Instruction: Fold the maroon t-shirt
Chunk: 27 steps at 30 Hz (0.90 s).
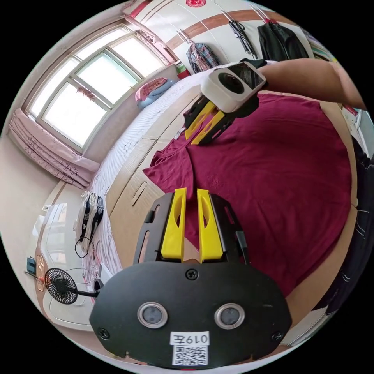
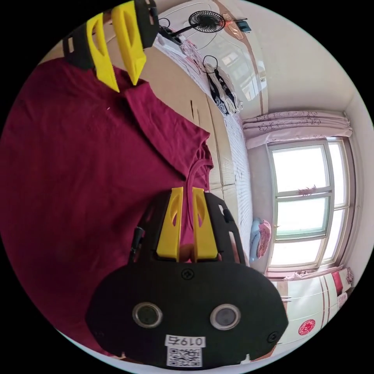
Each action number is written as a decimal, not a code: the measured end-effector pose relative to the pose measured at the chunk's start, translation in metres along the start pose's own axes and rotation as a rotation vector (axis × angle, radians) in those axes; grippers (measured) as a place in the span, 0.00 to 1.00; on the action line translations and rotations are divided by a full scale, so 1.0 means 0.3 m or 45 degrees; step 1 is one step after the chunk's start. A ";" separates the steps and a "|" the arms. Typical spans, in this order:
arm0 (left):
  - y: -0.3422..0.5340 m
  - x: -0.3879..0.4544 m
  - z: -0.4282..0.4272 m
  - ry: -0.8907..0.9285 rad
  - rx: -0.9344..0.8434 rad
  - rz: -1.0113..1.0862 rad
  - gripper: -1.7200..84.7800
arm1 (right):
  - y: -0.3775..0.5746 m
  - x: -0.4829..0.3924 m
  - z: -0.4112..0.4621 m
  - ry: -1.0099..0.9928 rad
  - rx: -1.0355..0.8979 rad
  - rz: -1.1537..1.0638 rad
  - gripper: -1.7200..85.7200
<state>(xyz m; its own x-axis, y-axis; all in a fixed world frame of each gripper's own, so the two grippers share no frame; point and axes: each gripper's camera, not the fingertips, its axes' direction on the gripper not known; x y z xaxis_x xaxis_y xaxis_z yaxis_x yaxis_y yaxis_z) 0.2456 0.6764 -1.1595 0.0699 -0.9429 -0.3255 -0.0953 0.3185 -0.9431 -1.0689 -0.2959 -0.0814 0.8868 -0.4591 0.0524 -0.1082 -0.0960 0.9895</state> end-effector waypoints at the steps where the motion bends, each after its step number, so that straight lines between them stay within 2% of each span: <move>1: 0.006 -0.018 -0.001 0.004 0.020 -0.023 0.03 | 0.007 0.033 -0.020 -0.027 0.035 0.066 0.07; 5: 0.017 -0.140 0.079 0.016 0.020 -0.181 0.03 | -0.001 0.198 -0.044 -0.251 0.132 0.382 0.03; 10: 0.051 -0.199 0.210 0.003 -0.125 -0.135 0.03 | -0.009 0.261 0.007 -0.384 0.056 0.419 0.02; 12: 0.083 -0.282 0.218 -0.028 -0.080 -0.179 0.04 | 0.002 0.292 0.011 -0.398 0.028 0.456 0.01; 14: 0.102 -0.398 0.230 -0.011 -0.022 -0.307 0.05 | 0.033 0.387 -0.019 -0.463 0.112 0.623 0.01; 16: 0.118 -0.541 0.274 0.070 0.023 -0.453 0.06 | 0.054 0.477 -0.023 -0.561 0.162 0.758 0.01; 19: 0.152 -0.780 0.438 0.364 0.020 -0.643 0.07 | 0.085 0.611 0.010 -0.716 0.230 0.894 0.01; 21: 0.183 -0.905 0.548 0.648 0.041 -0.668 0.08 | 0.087 0.667 0.040 -0.712 0.195 0.876 0.01; 22: 0.190 -0.921 0.558 0.686 0.067 -0.663 0.08 | 0.085 0.697 0.055 -0.702 0.168 0.858 0.01; 23: 0.204 -0.942 0.569 0.715 0.107 -0.654 0.08 | 0.080 0.716 0.060 -0.718 0.164 0.813 0.01; 27: 0.216 -0.902 0.588 0.664 -0.018 -0.534 0.07 | 0.044 0.706 0.029 -0.891 0.221 0.556 0.02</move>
<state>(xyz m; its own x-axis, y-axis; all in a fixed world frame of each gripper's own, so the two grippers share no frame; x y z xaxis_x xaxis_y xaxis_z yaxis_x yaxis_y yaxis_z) 0.3958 0.9693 -1.1443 -0.3851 -0.9110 0.1474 -0.1782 -0.0833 -0.9805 -0.8865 -0.4021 -0.0583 0.2723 -0.9226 0.2731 -0.4951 0.1090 0.8620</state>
